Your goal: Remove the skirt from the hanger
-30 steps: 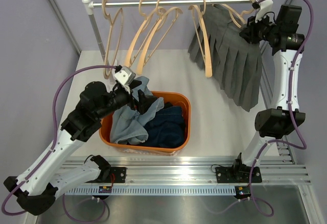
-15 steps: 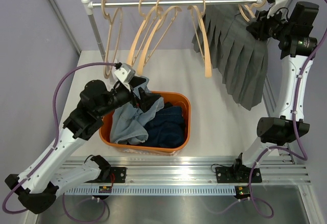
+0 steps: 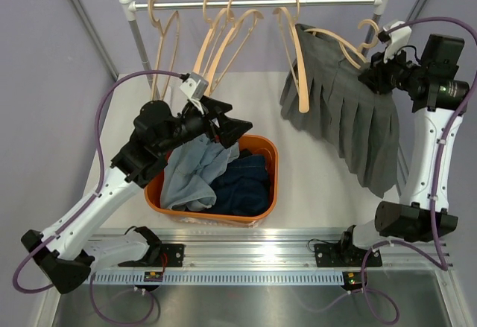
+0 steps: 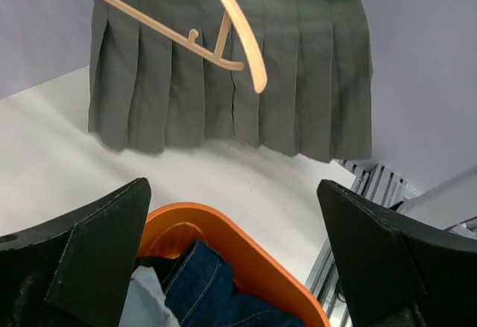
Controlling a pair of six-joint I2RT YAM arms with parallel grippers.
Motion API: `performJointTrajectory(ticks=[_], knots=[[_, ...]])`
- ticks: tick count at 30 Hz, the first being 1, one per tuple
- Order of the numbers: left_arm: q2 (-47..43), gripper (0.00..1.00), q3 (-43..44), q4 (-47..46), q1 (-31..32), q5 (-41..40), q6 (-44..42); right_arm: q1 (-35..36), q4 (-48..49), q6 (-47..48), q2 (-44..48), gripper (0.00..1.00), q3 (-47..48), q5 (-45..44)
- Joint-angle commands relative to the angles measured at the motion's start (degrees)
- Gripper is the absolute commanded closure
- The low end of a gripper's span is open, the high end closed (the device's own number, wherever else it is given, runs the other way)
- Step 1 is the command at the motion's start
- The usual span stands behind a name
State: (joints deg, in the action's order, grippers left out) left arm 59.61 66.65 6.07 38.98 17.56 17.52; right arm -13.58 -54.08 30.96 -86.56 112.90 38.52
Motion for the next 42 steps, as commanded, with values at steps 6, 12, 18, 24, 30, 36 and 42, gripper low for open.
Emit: performJointTrajectory(ticks=[6, 12, 18, 24, 30, 36, 42], knots=[[8.2, 0.01, 8.7, 0.5, 6.6, -1.4, -3.5, -1.4, -8.0, 16.1, 14.0, 1.0, -12.5, -4.1], [12.8, 0.03, 4.7, -1.8, 9.4, -2.4, -0.5, -1.7, -15.9, 27.2, 21.6, 1.0, -23.1, -8.2], [15.5, 0.03, 2.4, -3.9, 10.1, -3.0, 2.1, -1.7, -23.9, 37.1, 26.6, 1.0, -28.4, -7.3], [18.8, 0.05, 0.3, -4.7, 10.1, -5.2, 3.5, -1.7, -29.3, 42.2, 29.4, 1.0, -27.8, -4.0], [23.3, 0.12, 3.5, -4.8, 9.6, -6.3, 9.3, -1.7, -31.0, 45.7, 33.0, 1.0, -28.3, -1.9], [25.1, 0.15, 4.5, -5.7, 6.6, -7.2, 18.9, -1.7, -30.1, 47.8, 36.6, 1.0, -29.3, -2.8], [25.0, 0.16, 2.5, -9.1, 3.6, -5.1, 23.4, -1.7, -31.4, 50.6, 39.0, 1.0, -30.5, -2.2]])
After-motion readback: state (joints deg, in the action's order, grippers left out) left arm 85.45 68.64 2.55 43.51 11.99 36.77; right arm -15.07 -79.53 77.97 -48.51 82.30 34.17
